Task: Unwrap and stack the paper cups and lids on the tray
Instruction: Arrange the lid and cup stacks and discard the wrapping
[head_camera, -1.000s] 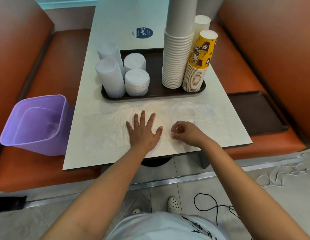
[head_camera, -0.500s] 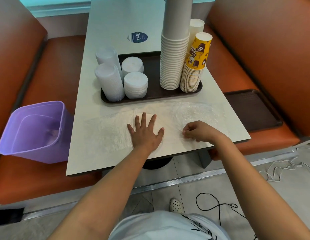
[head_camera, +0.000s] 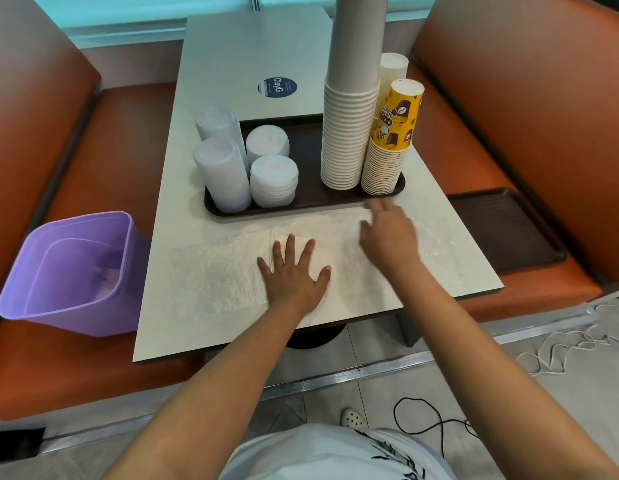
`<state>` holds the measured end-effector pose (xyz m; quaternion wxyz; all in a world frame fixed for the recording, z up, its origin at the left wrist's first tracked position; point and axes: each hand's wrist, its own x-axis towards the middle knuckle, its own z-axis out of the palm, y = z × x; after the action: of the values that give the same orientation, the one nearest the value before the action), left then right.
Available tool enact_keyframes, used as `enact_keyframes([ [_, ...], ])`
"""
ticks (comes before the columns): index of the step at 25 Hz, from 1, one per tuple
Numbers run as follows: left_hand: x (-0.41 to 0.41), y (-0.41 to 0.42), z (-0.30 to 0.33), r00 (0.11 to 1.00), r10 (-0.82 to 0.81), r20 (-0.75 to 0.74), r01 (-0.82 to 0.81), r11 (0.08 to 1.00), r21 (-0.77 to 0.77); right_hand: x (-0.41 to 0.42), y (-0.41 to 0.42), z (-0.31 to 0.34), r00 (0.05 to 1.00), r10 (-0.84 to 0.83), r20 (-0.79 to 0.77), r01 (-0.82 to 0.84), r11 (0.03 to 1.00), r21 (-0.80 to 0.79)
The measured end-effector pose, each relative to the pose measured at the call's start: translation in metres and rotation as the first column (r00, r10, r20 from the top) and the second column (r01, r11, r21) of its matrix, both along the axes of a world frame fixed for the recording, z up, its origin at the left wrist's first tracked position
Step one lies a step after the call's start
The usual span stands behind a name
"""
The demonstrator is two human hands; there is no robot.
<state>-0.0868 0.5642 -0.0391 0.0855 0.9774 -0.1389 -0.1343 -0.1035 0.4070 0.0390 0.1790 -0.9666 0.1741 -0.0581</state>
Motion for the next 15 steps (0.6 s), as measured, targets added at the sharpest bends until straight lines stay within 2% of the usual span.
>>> enact_keyframes([
  [1, 0.0, 0.001, 0.0, 1.0, -0.004, -0.002, 0.004, 1.0, 0.009, 0.003, 0.017, -0.005, 0.987, 0.145, 0.073, -0.146, 0.989, 0.01],
  [2, 0.0, 0.001, 0.0, 1.0, -0.012, -0.001, 0.012, 1.0, 0.028, 0.005, 0.031, -0.014, 0.959, 0.277, 0.055, -0.279, 0.959, 0.039],
  [3, 0.0, 0.001, -0.001, 1.0, -0.021, 0.002, 0.02, 0.999, 0.046, 0.006, 0.041, -0.027, 0.935, 0.353, -0.031, -0.35, 0.934, 0.078],
  [4, 0.0, 0.001, -0.001, 1.0, -0.024, 0.008, 0.023, 0.998, 0.052, 0.005, 0.045, -0.042, 0.919, 0.365, -0.147, -0.351, 0.93, 0.11],
  [5, 0.0, 0.001, -0.001, 1.0, -0.022, 0.014, 0.022, 0.999, 0.042, 0.004, 0.043, -0.056, 0.915, 0.328, -0.236, -0.308, 0.944, 0.117],
  [7, 0.0, 0.0, -0.001, 1.0, -0.015, 0.022, 0.014, 1.0, 0.011, -0.002, 0.032, -0.074, 0.923, 0.227, -0.311, -0.221, 0.974, 0.057],
  [10, 0.0, 0.0, -0.001, 1.0, -0.015, 0.024, 0.015, 1.0, -0.002, -0.008, 0.013, -0.08, 0.938, 0.145, -0.314, -0.164, 0.986, -0.033],
  [13, 0.003, 0.0, 0.001, 1.0, -0.027, -0.007, 0.027, 1.0, 0.017, -0.011, -0.003, -0.078, 0.939, 0.106, -0.328, -0.127, 0.991, -0.043],
  [15, 0.004, 0.001, 0.006, 0.999, -0.015, -0.047, 0.014, 1.0, -0.025, -0.013, -0.005, -0.078, 0.943, 0.106, -0.315, -0.127, 0.991, -0.046],
])
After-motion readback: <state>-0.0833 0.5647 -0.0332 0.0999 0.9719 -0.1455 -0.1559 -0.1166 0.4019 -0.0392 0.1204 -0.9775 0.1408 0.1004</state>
